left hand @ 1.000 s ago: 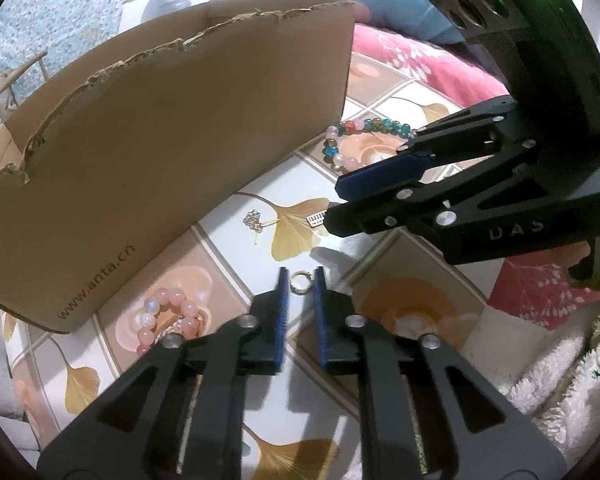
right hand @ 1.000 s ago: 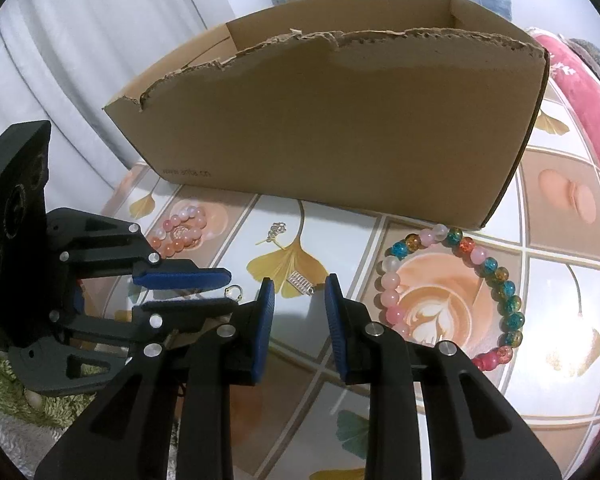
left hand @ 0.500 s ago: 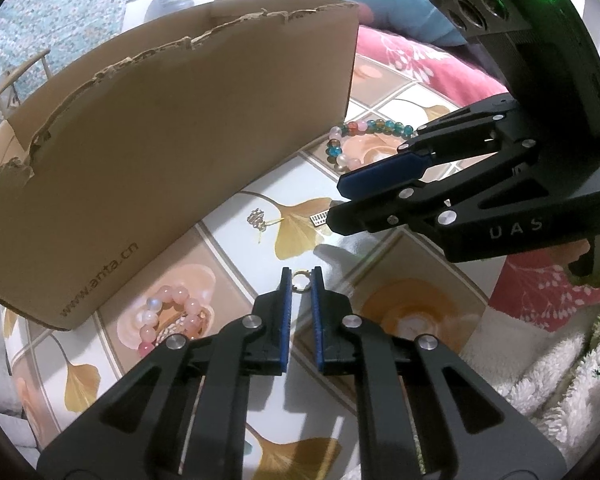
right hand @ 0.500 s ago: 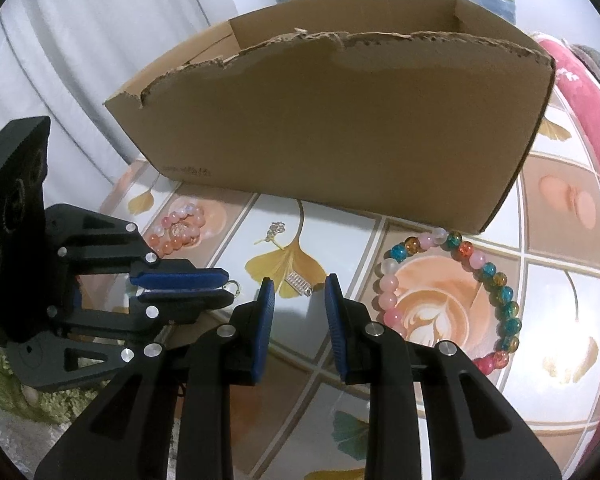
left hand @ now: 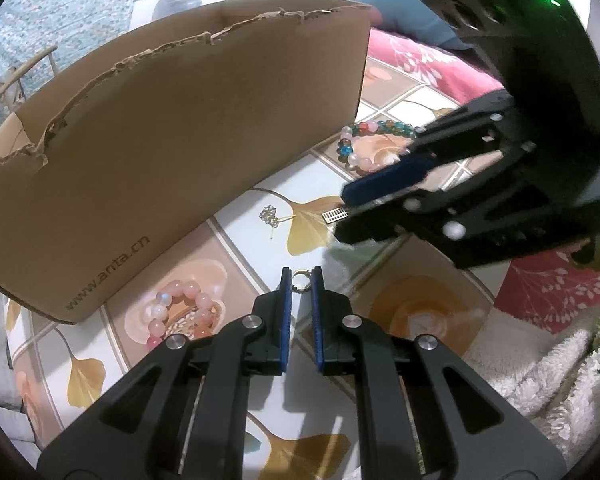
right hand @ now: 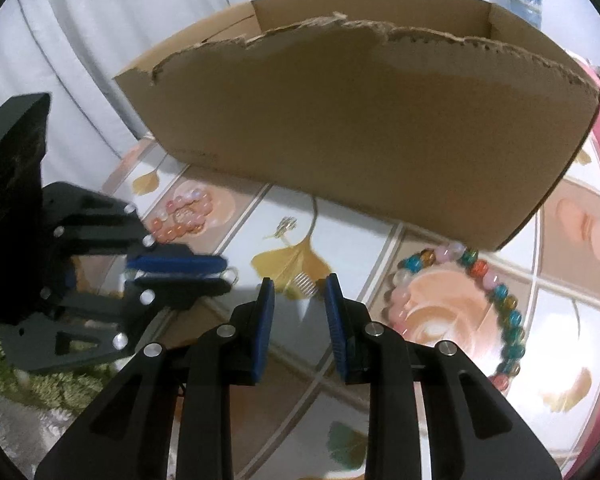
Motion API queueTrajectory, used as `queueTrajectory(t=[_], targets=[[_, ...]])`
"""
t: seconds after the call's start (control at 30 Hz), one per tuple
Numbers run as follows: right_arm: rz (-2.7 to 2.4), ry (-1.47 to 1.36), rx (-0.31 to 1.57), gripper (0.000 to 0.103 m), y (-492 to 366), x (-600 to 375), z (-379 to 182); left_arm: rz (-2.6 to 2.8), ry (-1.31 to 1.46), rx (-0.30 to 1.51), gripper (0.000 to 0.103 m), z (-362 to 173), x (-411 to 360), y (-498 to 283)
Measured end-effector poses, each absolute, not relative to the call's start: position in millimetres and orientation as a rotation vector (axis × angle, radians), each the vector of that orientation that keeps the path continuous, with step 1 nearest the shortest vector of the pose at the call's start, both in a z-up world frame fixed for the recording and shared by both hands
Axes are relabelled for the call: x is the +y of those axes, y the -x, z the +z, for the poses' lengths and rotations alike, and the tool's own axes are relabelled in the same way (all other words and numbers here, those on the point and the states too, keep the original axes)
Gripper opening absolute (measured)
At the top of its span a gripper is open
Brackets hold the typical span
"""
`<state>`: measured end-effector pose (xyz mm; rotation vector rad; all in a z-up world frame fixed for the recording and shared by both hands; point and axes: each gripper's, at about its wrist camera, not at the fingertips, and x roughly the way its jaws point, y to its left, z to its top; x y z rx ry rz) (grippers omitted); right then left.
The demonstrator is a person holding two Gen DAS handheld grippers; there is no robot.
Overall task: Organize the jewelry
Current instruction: 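Lift the gold ring off the table with the left tool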
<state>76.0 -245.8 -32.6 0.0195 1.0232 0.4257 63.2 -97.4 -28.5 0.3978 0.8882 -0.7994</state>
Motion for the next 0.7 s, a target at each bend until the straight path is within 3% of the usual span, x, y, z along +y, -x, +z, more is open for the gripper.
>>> queueTrajectory(t=[0.7], targets=[[0.419, 0.006, 1.025, 0.026, -75, -232, -35, -0.798, -0.39, 0.885, 0.009, -28, -92, -63]])
